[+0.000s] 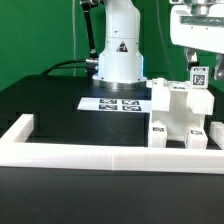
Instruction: Assemble chair
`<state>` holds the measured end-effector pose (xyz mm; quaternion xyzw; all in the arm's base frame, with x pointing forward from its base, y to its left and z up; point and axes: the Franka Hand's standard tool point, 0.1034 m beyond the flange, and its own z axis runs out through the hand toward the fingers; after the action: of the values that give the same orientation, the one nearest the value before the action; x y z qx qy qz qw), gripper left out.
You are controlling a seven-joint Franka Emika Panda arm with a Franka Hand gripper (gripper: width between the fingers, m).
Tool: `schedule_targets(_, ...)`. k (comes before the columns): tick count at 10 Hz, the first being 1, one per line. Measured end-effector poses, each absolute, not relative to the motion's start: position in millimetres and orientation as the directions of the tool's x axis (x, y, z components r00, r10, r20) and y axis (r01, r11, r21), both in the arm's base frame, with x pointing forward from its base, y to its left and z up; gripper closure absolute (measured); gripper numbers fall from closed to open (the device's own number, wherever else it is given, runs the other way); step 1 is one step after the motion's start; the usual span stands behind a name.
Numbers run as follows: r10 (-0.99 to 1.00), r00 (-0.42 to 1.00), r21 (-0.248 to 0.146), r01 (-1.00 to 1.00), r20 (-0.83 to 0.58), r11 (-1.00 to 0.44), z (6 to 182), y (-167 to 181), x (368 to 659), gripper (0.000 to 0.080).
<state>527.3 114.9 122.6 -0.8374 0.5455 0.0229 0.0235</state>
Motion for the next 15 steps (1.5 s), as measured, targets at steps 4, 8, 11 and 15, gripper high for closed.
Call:
schedule_targets(4, -0.773, 0.632, -0.031, -0.775, -0.055, -0.631, 122.9, 113.3, 527.9, 0.015)
schedule_targets(8, -0.585, 0.81, -0.046, -0.586, -0.044, -0.809, 123.7, 110.7, 529.4, 0.015)
schedule_targets(11, -0.387, 0.922, -0.056, -0.388, -0.03, -0.92, 124.7, 108.3, 531.1, 0.015)
schedule_targets(15, -0.259, 0.966, -0.059, -0.26, -0.022, -0.964, 124.3, 106.8, 531.1, 0.0324)
